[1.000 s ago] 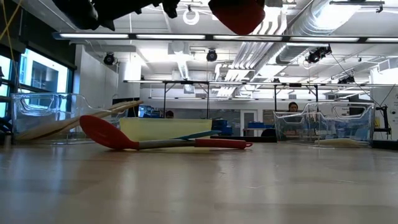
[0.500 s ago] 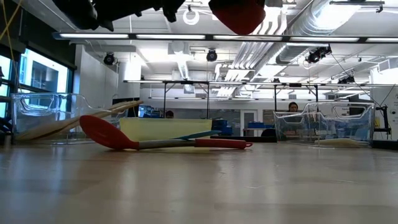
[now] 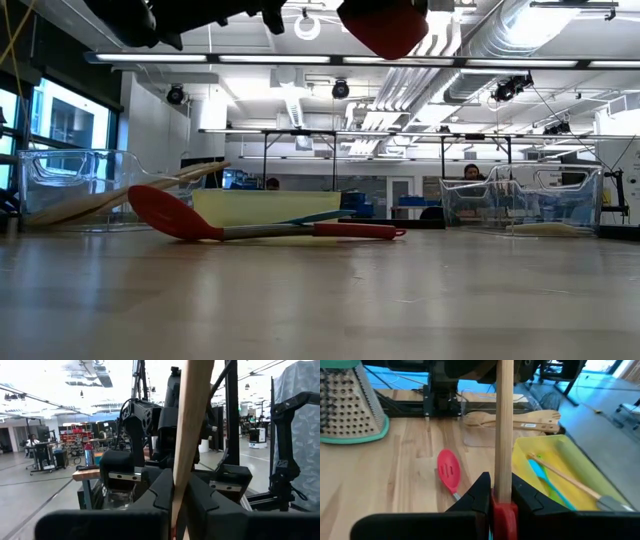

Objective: Pick & Place Kitchen Items
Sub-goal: Put the red spatula into the yellow bin

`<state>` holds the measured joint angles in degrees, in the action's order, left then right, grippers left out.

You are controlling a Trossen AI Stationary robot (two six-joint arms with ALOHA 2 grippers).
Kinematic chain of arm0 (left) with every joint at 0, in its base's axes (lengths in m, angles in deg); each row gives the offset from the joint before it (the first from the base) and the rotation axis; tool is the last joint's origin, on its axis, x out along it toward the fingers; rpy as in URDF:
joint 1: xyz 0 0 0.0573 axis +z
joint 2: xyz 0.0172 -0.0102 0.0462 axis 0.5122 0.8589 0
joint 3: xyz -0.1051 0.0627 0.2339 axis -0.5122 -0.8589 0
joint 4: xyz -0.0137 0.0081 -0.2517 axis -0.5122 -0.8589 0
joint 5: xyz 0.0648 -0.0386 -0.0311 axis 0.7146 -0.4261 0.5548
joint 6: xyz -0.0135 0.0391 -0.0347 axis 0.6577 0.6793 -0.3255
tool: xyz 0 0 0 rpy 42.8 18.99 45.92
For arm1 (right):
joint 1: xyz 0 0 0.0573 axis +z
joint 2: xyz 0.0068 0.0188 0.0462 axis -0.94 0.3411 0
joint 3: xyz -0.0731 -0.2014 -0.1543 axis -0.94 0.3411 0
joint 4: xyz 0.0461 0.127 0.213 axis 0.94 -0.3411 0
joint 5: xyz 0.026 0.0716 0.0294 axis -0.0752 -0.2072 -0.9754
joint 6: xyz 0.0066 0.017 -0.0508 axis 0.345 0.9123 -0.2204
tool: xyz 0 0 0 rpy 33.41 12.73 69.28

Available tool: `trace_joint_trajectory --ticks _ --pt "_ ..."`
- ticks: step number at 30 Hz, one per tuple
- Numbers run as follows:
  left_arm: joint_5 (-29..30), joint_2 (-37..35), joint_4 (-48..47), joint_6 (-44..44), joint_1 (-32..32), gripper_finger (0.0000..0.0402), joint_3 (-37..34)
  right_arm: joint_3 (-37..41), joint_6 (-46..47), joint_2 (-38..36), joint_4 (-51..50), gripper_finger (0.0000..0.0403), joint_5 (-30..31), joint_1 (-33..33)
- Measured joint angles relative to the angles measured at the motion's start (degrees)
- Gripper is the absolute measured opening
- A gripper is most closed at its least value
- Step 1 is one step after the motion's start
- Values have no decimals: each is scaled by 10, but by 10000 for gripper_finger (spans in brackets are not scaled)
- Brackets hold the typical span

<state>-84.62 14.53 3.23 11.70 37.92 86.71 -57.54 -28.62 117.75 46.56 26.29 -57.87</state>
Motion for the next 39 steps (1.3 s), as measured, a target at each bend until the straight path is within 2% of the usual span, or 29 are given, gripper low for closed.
trace_joint_trajectory --ticks 5,12,19,24,27,32,36,39 --pt "5 0 -10 2 0 12 0 0 24 0 -7 52 -30 -14" --pt "6 0 -24 2 0 11 0 0 6 0 -16 132 -12 -12" --pt "30 -10 -55 15 0 11 0 0 -91 0 -12 215 100 35" --pt "91 -43 -121 50 0 11 0 0 -113 0 -14 227 173 66" --pt "149 -64 -210 75 0 11 22 0 -127 0 -18 224 242 84" --pt "287 -79 -454 124 0 11 113 0 -139 0 -33 219 367 114" --pt "362 -68 -624 148 5 11 203 0 -138 0 -43 219 386 125" --pt "378 -53 -755 145 23 11 268 0 -130 0 -47 219 386 127"
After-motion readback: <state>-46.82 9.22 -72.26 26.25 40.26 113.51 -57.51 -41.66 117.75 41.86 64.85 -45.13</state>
